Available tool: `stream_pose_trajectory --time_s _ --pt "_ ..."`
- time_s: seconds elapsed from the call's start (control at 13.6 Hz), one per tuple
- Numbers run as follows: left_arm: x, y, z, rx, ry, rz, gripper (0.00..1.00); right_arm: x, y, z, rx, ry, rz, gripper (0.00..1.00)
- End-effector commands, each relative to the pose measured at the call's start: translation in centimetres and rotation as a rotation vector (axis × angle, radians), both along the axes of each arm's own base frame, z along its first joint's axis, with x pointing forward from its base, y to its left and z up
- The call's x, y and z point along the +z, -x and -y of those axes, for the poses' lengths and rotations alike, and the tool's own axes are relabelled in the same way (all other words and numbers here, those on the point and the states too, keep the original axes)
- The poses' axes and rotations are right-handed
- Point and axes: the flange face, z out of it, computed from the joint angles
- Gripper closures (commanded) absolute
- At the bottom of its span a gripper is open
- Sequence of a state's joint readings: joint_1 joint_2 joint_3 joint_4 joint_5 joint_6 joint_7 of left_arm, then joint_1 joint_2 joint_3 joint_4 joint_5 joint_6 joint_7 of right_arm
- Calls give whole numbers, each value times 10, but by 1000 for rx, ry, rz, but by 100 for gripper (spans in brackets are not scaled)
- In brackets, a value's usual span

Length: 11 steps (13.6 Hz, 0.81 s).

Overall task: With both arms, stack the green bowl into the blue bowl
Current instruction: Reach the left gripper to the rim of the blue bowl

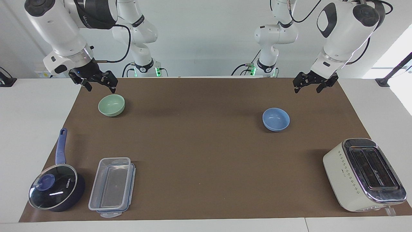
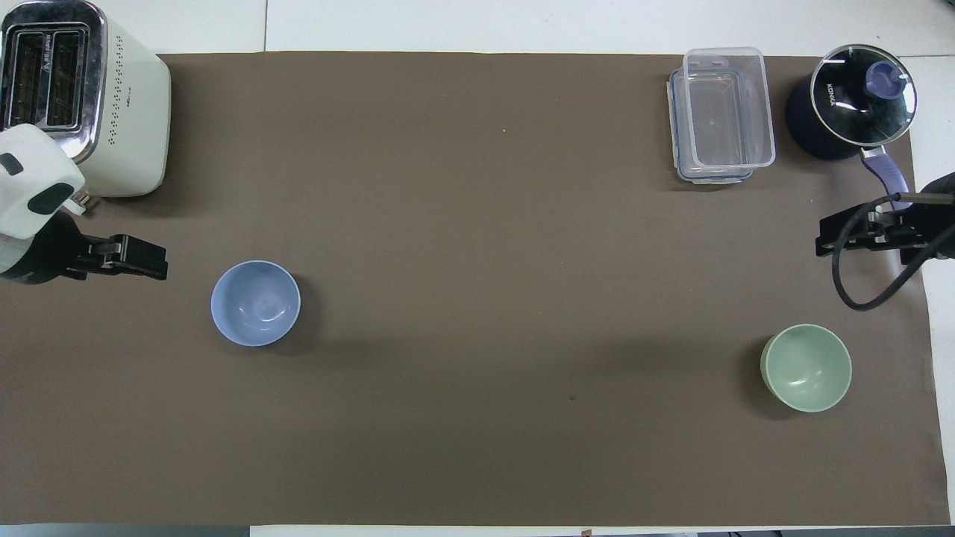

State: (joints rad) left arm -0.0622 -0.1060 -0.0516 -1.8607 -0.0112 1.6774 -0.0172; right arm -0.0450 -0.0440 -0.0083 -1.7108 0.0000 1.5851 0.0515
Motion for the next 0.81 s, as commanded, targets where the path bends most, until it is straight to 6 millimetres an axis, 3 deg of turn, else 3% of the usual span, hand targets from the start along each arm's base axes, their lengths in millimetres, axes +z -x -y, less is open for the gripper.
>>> stream_pose_trajectory --time_s 0.0,0.37,0.73 --pt "-43 17 -5 -45 -18 18 0 -25 26 32 40 -17 21 0" --pt "-133 30 1 -110 -13 9 0 -84 76 80 169 -20 71 0" --pt "-199 52 7 -124 -11 19 0 -135 113 105 209 -49 13 0"
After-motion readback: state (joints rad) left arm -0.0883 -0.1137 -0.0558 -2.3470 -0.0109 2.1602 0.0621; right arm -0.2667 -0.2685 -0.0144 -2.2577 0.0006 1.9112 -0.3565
